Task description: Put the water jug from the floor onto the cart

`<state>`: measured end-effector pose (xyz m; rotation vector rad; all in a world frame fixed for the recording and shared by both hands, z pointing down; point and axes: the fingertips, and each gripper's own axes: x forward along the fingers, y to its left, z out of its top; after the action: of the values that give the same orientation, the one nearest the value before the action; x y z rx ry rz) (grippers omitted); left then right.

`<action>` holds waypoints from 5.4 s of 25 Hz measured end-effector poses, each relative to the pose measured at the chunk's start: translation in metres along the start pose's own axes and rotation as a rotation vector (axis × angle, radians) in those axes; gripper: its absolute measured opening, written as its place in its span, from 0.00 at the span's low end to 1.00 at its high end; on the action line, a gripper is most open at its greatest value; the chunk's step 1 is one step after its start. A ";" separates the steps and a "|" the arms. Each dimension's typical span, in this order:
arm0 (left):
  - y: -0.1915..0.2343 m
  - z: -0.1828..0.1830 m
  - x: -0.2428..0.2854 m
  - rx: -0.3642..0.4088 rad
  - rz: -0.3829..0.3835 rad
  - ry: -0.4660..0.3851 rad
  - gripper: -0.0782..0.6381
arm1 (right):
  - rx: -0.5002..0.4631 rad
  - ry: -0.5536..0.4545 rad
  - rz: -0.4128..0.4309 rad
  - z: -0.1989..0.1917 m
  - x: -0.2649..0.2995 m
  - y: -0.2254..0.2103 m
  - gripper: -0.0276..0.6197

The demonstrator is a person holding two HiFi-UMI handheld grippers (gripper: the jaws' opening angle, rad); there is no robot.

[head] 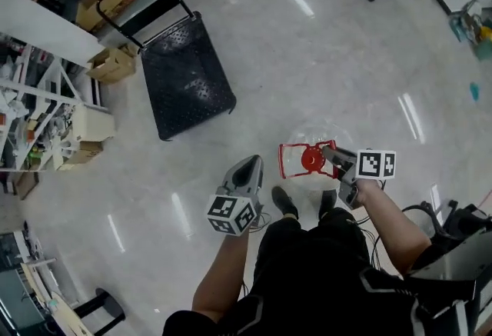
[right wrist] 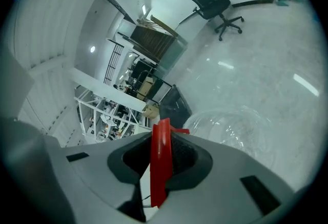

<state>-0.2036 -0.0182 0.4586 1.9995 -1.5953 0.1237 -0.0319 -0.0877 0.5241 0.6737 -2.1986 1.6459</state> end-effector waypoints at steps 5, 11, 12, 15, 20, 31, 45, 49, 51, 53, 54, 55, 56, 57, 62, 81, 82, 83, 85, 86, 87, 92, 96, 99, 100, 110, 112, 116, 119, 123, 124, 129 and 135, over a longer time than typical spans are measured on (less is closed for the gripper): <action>0.032 0.091 -0.048 0.051 0.043 -0.168 0.10 | -0.071 -0.058 0.080 0.057 0.016 0.101 0.16; 0.068 0.130 -0.093 0.031 0.113 -0.268 0.10 | -0.094 -0.079 0.165 0.094 0.052 0.182 0.16; 0.075 0.136 -0.098 0.030 0.121 -0.277 0.10 | -0.092 -0.081 0.164 0.100 0.062 0.191 0.16; 0.095 0.148 -0.110 0.043 0.137 -0.288 0.10 | -0.092 -0.094 0.182 0.118 0.093 0.213 0.16; 0.129 0.161 -0.107 0.035 0.176 -0.302 0.10 | -0.094 -0.064 0.225 0.138 0.145 0.246 0.16; 0.234 0.227 -0.061 0.020 0.345 -0.299 0.10 | -0.152 0.133 0.332 0.182 0.269 0.304 0.16; 0.372 0.309 -0.031 -0.030 0.528 -0.306 0.10 | -0.204 0.249 0.438 0.287 0.443 0.393 0.16; 0.422 0.315 -0.023 -0.039 0.520 -0.324 0.10 | -0.228 0.228 0.425 0.309 0.498 0.408 0.15; 0.449 0.324 -0.020 -0.036 0.507 -0.345 0.10 | -0.237 0.218 0.414 0.320 0.523 0.418 0.15; 0.477 0.336 -0.021 -0.038 0.496 -0.363 0.10 | -0.240 0.208 0.394 0.329 0.546 0.428 0.15; 0.491 0.344 -0.022 -0.039 0.491 -0.369 0.10 | -0.241 0.204 0.384 0.334 0.558 0.434 0.15; 0.504 0.351 -0.024 -0.038 0.485 -0.374 0.10 | -0.241 0.200 0.376 0.338 0.570 0.440 0.15; 0.517 0.358 -0.026 -0.033 0.479 -0.376 0.10 | -0.239 0.197 0.370 0.343 0.583 0.446 0.15; 0.530 0.362 -0.028 -0.027 0.474 -0.375 0.10 | -0.236 0.194 0.367 0.346 0.595 0.452 0.15; 0.599 0.377 -0.039 -0.055 0.479 -0.371 0.10 | -0.205 0.197 0.348 0.352 0.662 0.474 0.15; 0.700 0.343 0.007 -0.249 0.683 -0.274 0.10 | -0.307 0.584 0.300 0.274 0.868 0.450 0.15; 0.702 0.340 0.010 -0.258 0.684 -0.271 0.10 | -0.300 0.595 0.298 0.269 0.874 0.448 0.15; 0.704 0.338 0.012 -0.262 0.682 -0.269 0.10 | -0.294 0.603 0.299 0.265 0.880 0.447 0.15; 0.709 0.335 0.014 -0.255 0.675 -0.262 0.10 | -0.283 0.608 0.296 0.257 0.895 0.445 0.15; 0.711 0.333 0.013 -0.252 0.673 -0.256 0.10 | -0.279 0.609 0.289 0.252 0.903 0.443 0.15; 0.713 0.329 0.011 -0.253 0.674 -0.250 0.10 | -0.280 0.612 0.280 0.247 0.909 0.441 0.15; 0.720 0.313 -0.004 -0.298 0.709 -0.238 0.10 | -0.285 0.641 0.227 0.223 0.930 0.417 0.15; 0.719 0.303 -0.018 -0.316 0.721 -0.231 0.10 | -0.268 0.629 0.221 0.212 0.932 0.402 0.15; 0.712 0.299 -0.026 -0.330 0.716 -0.232 0.10 | -0.256 0.602 0.237 0.213 0.929 0.404 0.15; 0.711 0.299 -0.026 -0.333 0.712 -0.231 0.10 | -0.251 0.590 0.231 0.218 0.928 0.403 0.15; 0.701 0.311 0.003 -0.313 0.651 -0.216 0.10 | -0.238 0.481 0.028 0.297 0.922 0.316 0.15; 0.698 0.315 0.009 -0.298 0.640 -0.212 0.10 | -0.270 0.480 0.019 0.303 0.924 0.303 0.15; 0.695 0.320 0.013 -0.278 0.646 -0.216 0.10 | -0.330 0.493 0.076 0.309 0.920 0.304 0.30; 0.692 0.329 0.009 -0.239 0.646 -0.240 0.10 | -0.449 0.473 0.087 0.327 0.900 0.312 0.32; 0.685 0.341 -0.013 -0.176 0.651 -0.265 0.10 | -0.586 0.353 0.125 0.366 0.852 0.346 0.32; 0.685 0.346 -0.020 -0.169 0.650 -0.281 0.10 | -0.624 0.316 0.155 0.373 0.838 0.362 0.32; 0.673 0.396 -0.026 -0.069 0.549 -0.380 0.10 | -0.834 0.131 0.268 0.413 0.759 0.443 0.12; 0.649 0.467 -0.035 0.156 0.471 -0.411 0.10 | -1.030 -0.099 0.342 0.443 0.658 0.524 0.05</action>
<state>-0.9380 -0.2934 0.2981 1.7991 -2.3701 0.0139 -0.8555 -0.5111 0.3073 0.0782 -2.8762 0.3792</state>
